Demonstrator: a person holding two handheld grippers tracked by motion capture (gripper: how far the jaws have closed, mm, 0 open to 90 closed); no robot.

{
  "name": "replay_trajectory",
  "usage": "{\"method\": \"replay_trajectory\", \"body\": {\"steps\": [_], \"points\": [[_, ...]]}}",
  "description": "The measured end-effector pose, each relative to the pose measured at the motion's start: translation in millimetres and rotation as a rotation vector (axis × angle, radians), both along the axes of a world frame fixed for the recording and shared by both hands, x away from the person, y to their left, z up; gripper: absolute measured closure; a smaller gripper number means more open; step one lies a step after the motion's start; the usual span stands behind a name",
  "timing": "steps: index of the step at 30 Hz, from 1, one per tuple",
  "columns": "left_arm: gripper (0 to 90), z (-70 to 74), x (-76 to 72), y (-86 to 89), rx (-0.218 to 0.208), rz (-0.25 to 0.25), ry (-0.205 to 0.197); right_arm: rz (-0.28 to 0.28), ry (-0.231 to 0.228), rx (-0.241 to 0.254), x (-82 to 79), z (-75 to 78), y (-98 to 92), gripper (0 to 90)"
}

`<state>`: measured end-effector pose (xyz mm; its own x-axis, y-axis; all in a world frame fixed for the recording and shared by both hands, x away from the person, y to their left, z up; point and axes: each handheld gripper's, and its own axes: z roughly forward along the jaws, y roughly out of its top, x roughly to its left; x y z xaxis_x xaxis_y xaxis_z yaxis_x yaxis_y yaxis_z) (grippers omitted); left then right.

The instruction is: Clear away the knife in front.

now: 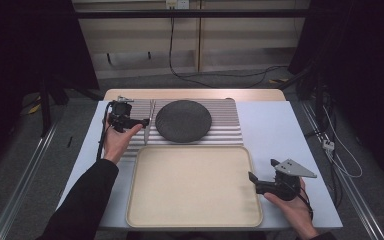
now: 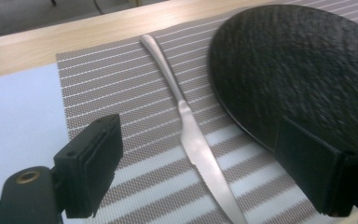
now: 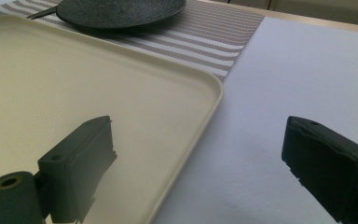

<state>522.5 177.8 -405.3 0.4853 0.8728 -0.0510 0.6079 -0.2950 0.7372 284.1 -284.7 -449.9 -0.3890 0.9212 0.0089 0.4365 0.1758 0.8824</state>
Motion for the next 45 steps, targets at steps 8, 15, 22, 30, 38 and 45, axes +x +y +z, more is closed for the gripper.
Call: {"method": "replay_trajectory", "body": {"steps": [8,15,22,30,38,45], "points": [[21.6,-8.7,26.3,-8.1,0.035,0.034,0.032,0.011,0.006,-0.002,-0.2,-0.9,0.3,9.0],[31.5,-17.5,48.8,-16.5,0.062,0.066,0.044,0.007,0.003,-0.003,-1.0,-0.7,-0.2,9.1],[41.0,-29.9,69.5,-20.7,0.036,0.088,0.071,0.011,0.007,-0.008,1.3,-1.1,1.6,9.1],[56.3,-42.9,81.5,-31.9,0.065,0.091,0.115,0.015,0.005,-0.013,1.2,-0.8,2.5,9.1],[64.1,-48.8,86.9,-37.5,0.086,0.088,0.150,0.018,0.002,-0.019,-0.3,-0.7,1.7,9.1],[69.9,-48.1,91.2,-40.2,0.090,0.088,0.162,0.024,0.000,-0.023,-0.8,-0.4,2.8,9.1]]}}
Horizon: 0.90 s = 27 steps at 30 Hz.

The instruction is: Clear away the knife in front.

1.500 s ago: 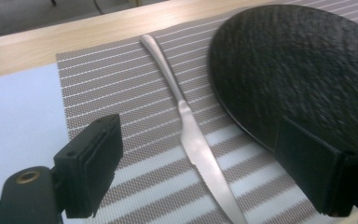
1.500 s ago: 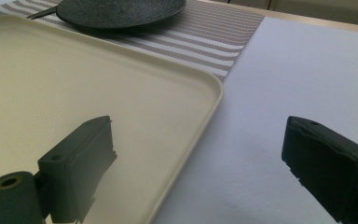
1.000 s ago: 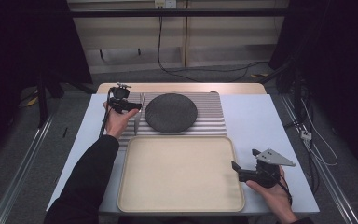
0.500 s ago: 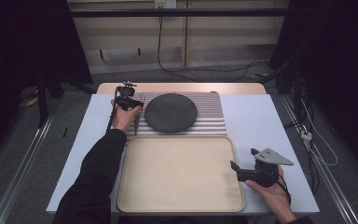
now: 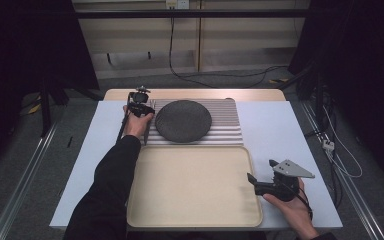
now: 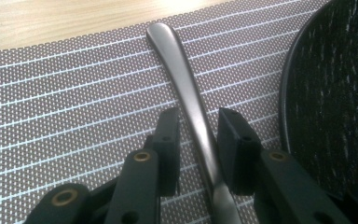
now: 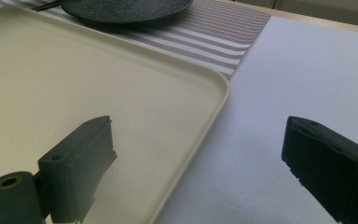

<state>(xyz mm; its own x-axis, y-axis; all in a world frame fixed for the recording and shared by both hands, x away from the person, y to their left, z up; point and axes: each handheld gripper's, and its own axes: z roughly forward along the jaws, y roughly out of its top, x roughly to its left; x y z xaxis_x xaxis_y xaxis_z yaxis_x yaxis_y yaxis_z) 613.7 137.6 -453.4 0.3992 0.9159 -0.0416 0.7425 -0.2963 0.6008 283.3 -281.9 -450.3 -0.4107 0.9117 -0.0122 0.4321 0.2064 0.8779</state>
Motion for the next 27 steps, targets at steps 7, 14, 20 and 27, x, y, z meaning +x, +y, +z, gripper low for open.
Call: {"method": "replay_trajectory", "body": {"steps": [7,14,20,27], "points": [[76.2,1.1,0.8,-0.5,-0.017,0.015,0.020,0.003,0.001,0.000,0.1,0.0,0.3,9.1],[78.8,4.7,4.3,-1.1,0.013,-0.012,0.061,0.004,0.005,0.001,0.2,-0.3,0.4,9.0],[79.7,7.1,4.5,-1.3,0.023,-0.038,0.092,0.004,0.006,0.001,0.1,-0.3,0.2,9.1],[79.8,8.0,3.1,-2.8,0.039,-0.040,0.097,0.003,0.009,0.011,0.5,-0.5,-0.4,9.0]]}}
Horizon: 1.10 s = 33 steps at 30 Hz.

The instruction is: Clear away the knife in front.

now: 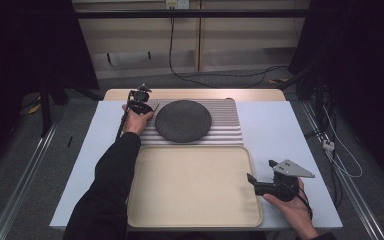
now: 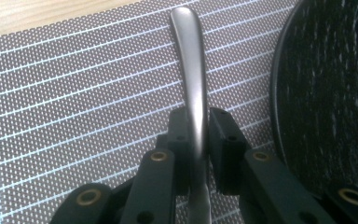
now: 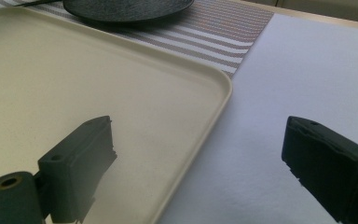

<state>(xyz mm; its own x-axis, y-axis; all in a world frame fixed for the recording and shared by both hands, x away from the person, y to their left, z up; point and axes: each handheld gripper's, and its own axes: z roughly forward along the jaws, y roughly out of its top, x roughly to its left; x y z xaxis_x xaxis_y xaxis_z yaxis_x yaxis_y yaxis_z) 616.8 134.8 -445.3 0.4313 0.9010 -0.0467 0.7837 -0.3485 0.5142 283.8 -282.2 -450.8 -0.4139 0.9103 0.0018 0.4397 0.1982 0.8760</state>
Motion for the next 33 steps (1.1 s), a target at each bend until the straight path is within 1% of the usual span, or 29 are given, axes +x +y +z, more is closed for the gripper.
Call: {"method": "replay_trajectory", "body": {"steps": [4,6,8,10,11,12,14,17,18,22,23,25,27,29,30,33], "points": [[79.9,0.6,-0.8,2.2,-0.005,-0.020,0.008,0.001,0.000,-0.004,-0.3,-0.1,0.0,9.0],[79.8,0.9,-0.8,2.2,-0.009,-0.014,0.015,0.000,0.001,-0.004,-0.2,0.0,0.2,9.1],[79.9,1.1,-1.2,1.1,0.001,-0.009,0.013,-0.001,0.001,-0.003,-0.2,0.1,0.5,9.1],[79.9,2.0,-1.3,2.1,0.001,-0.021,0.027,0.001,0.000,-0.004,-0.2,0.1,0.7,9.1],[79.9,2.0,-1.3,2.1,0.001,-0.021,0.027,0.001,0.000,-0.004,-0.2,0.1,0.7,9.1],[79.9,1.5,-1.7,1.9,-0.002,-0.011,0.018,0.001,0.000,-0.004,0.0,-0.1,0.6,9.1],[79.9,2.3,-1.6,3.6,-0.003,-0.016,0.030,0.000,0.000,-0.004,0.0,0.0,0.6,9.1],[79.9,3.5,-2.1,3.5,-0.007,-0.019,0.027,0.001,0.000,-0.004,0.3,-0.1,0.7,9.1],[79.9,4.6,-2.7,2.8,0.000,-0.021,0.018,0.001,0.001,-0.004,0.4,-0.1,0.7,9.1],[79.9,7.4,-3.8,3.1,-0.005,-0.025,0.027,0.000,0.000,-0.003,0.3,-0.1,0.7,9.1],[79.9,8.6,-4.3,3.8,0.002,-0.029,0.025,0.000,0.000,-0.003,0.2,0.0,0.8,9.1],[79.9,11.3,-5.8,4.2,-0.006,-0.027,0.017,0.001,0.000,-0.005,0.1,0.0,1.0,9.0],[79.9,15.7,-7.4,5.5,0.001,-0.042,0.013,0.002,0.000,-0.005,0.1,0.0,1.1,9.0],[79.9,19.8,-9.9,6.4,-0.014,-0.035,0.003,0.002,-0.001,-0.005,0.1,0.1,1.2,9.1],[79.9,24.6,-12.3,7.3,-0.011,-0.045,0.000,0.002,-0.001,-0.006,0.0,0.2,1.2,9.0],[79.9,28.6,-15.1,7.5,-0.017,-0.054,-0.009,0.003,-0.002,-0.006,0.0,0.3,1.5,9.1]]}}
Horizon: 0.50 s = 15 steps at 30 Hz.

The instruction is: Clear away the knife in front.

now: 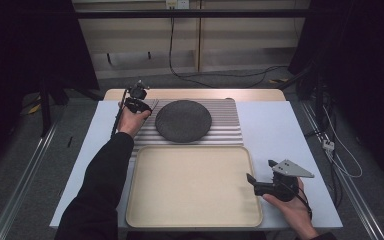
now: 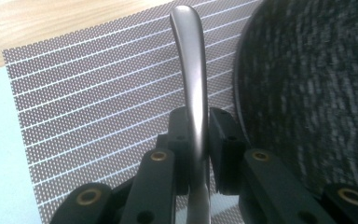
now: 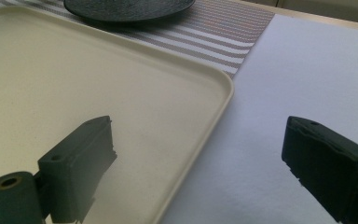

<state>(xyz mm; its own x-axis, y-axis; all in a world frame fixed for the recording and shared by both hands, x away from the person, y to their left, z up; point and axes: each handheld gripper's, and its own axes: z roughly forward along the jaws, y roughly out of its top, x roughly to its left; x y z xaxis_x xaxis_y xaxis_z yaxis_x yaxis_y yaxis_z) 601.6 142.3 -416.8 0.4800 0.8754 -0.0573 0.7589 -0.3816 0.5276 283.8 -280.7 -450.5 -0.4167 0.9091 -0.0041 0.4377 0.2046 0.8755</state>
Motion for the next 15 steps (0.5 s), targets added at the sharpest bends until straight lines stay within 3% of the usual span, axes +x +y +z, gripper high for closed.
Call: {"method": "replay_trajectory", "body": {"steps": [4,15], "points": [[79.9,9.2,-8.7,-0.9,-0.009,-0.012,-0.016,0.002,0.005,0.002,-0.1,-0.3,0.3,9.1],[79.9,15.1,-25.7,1.3,-0.040,-0.032,-0.039,0.005,0.001,-0.001,-1.4,0.1,0.0,9.0]]}}
